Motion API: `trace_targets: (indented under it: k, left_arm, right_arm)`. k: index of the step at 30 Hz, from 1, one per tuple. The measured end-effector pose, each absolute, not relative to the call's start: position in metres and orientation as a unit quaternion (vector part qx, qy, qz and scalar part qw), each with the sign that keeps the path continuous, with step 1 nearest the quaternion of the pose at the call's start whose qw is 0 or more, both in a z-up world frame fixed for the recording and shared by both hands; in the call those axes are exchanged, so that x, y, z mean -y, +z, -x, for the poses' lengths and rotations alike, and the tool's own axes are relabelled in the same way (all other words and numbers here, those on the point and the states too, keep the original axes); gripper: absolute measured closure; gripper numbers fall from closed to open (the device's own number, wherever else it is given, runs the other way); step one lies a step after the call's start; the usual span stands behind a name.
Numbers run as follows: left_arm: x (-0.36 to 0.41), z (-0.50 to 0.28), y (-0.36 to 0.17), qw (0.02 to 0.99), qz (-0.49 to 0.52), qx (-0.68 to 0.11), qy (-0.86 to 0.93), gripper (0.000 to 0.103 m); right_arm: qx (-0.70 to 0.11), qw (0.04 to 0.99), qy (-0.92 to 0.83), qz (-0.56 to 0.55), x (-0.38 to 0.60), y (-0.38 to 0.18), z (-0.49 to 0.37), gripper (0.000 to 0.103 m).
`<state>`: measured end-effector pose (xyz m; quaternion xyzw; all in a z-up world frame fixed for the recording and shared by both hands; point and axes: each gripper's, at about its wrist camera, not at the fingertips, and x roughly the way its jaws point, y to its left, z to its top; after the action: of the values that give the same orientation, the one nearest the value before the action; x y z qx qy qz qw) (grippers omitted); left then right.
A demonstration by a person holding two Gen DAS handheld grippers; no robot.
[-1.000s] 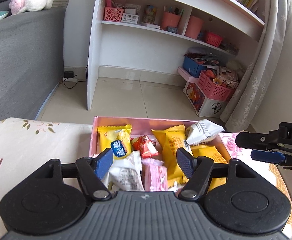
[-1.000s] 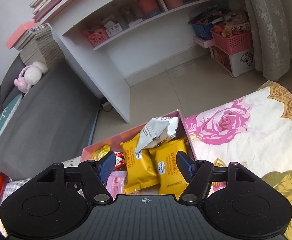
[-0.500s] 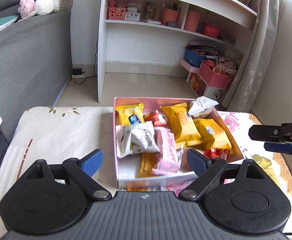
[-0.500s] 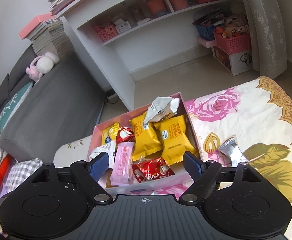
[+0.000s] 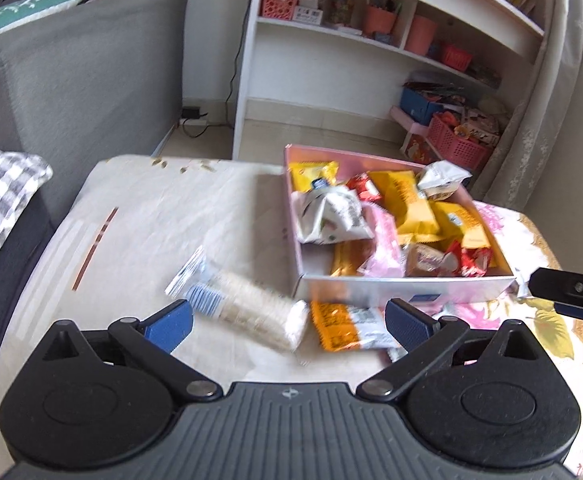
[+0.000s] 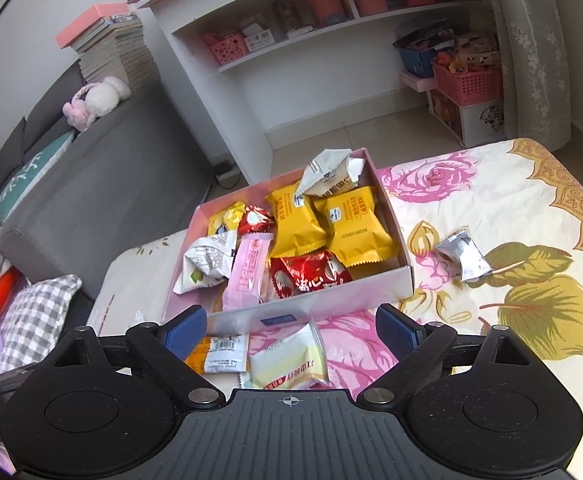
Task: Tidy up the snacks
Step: 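Withdraw both open grippers, moving left gripper toward the clear-wrapped bar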
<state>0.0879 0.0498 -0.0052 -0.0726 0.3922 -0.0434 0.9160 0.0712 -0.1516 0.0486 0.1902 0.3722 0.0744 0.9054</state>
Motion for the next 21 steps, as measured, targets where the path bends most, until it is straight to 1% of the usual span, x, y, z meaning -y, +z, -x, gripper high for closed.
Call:
trace_targets:
  k: [6, 9, 21]
  left_arm:
    - [-0.063, -0.085, -0.028, 0.902, 0.09, -0.422, 0.015, 0.001]
    - [-0.069, -0.089, -0.036, 0.892, 0.117, -0.434, 0.043, 0.001]
    - [-0.093, -0.116, -0.046, 0.866, 0.218, -0.432, 0.125, 0.001]
  right_arm:
    - [-0.361, 0.917, 0.069, -0.154, 0.139, 0.033, -0.061, 0.01]
    - [-0.351, 0.925, 0.072, -0.127, 0.129, 0.028, -0.059, 0.007]
    - [-0.379, 0.919, 0.1, -0.035, 0.095, -0.003, -0.063, 0.007]
